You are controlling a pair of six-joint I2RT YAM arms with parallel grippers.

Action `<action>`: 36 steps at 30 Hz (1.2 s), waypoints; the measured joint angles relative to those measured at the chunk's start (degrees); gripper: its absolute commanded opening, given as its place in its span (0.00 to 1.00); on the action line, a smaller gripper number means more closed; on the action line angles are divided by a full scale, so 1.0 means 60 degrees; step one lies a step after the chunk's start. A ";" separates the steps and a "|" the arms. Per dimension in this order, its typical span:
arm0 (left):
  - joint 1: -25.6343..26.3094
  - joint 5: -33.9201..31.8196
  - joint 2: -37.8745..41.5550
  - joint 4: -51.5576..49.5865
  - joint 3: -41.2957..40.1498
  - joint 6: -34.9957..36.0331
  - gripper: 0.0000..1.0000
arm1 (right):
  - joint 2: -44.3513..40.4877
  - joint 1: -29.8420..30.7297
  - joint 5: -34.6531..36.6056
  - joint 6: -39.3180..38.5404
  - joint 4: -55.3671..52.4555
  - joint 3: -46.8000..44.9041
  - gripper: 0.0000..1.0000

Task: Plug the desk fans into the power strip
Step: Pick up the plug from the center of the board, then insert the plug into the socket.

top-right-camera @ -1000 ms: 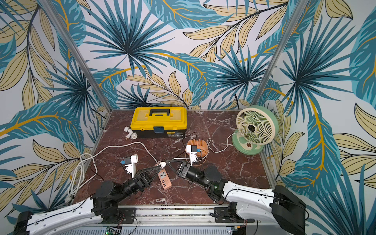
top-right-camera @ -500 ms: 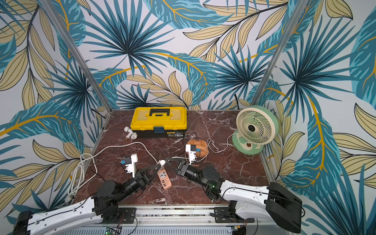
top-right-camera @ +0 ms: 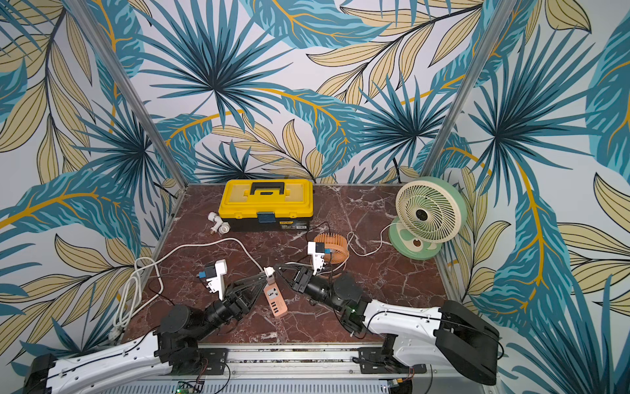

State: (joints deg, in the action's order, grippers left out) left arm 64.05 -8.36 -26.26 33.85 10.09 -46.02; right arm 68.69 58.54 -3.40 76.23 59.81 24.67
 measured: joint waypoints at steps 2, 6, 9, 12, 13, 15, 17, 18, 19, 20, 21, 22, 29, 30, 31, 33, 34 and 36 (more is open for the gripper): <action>0.0044 -0.0004 0.0452 -0.0430 0.0004 -0.0168 0.94 | -0.0120 -0.0106 0.0029 -0.0062 -0.0386 0.0007 0.00; 0.0044 -0.0353 0.1781 -0.1891 0.0004 -0.0492 0.95 | -0.0969 -0.0266 0.0062 -0.0412 -0.1759 0.0040 0.00; 0.0040 -0.0882 0.2976 -0.3559 0.0011 -0.0739 0.89 | -0.1861 -0.0306 0.0193 -0.1045 -0.3439 0.0386 0.00; 0.0040 -0.1716 0.3665 -0.5227 0.0055 -0.0987 0.86 | -0.2495 -0.0313 0.0448 -0.1792 -0.4951 0.0805 0.00; 0.0040 -0.1949 0.3701 -0.5690 0.0055 -0.1060 0.86 | -0.2616 -0.0313 0.0521 -0.2007 -0.5326 0.0874 0.00; 0.0040 -0.2197 0.3519 -0.6353 0.0055 -0.1191 0.86 | -0.2677 -0.0313 0.0656 -0.2422 -0.6076 0.0994 0.00; 0.0040 -0.2262 0.3126 -0.6630 0.0055 -0.1279 0.86 | -0.2565 -0.0313 0.0743 -0.2790 -0.6688 0.1024 0.00; 0.0040 -0.2251 0.2903 -0.6659 0.0055 -0.1319 0.86 | -0.2481 -0.0313 0.0787 -0.2958 -0.6958 0.1027 0.00; 0.0040 -0.2248 0.2670 -0.6655 0.0055 -0.1351 0.84 | -0.2357 -0.0284 0.0885 -0.3162 -0.7315 0.1071 0.00; 0.0040 -0.2255 0.2466 -0.6655 0.0055 -0.1381 0.83 | -0.2215 -0.0229 0.1009 -0.3373 -0.7683 0.1166 0.00; 0.0040 -0.2288 0.2269 -0.6659 0.0055 -0.1413 0.83 | -0.2014 -0.0113 0.1202 -0.3625 -0.8127 0.1348 0.00; 0.0040 -0.2357 0.2065 -0.6699 0.0058 -0.1439 0.82 | -0.1807 0.0025 0.1388 -0.3865 -0.8542 0.1570 0.00; 0.0040 -0.3264 0.0029 -0.8287 0.0758 -0.1982 0.43 | 0.0342 0.1228 0.2605 -0.5635 -1.0306 0.3268 0.00; 0.0040 -0.3315 -0.0251 -0.8375 0.0798 -0.2073 0.39 | 0.0572 0.1330 0.2718 -0.5825 -1.0408 0.3344 0.00; 0.0036 -0.3355 -0.0576 -0.8422 0.0805 -0.2240 0.37 | 0.0841 0.1421 0.2834 -0.6025 -1.0520 0.3424 0.00; 0.0036 -0.3373 -0.1300 -0.8506 0.0805 -0.2637 0.35 | 0.1453 0.1577 0.3085 -0.6433 -1.0681 0.3625 0.00; 0.0022 -0.3348 -0.1606 -0.8495 0.0805 -0.2776 0.34 | 0.1712 0.1625 0.3198 -0.6604 -1.0721 0.3712 0.00; -0.0004 -0.3271 -0.2178 -0.8364 0.0805 -0.2965 0.33 | 0.2109 0.1668 0.3388 -0.6910 -1.0735 0.3818 0.00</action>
State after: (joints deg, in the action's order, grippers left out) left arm 64.03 -27.99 -39.33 -16.34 14.92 -63.81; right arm 81.34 68.55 16.93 34.76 -4.60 47.57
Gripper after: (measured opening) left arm 0.340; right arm 0.105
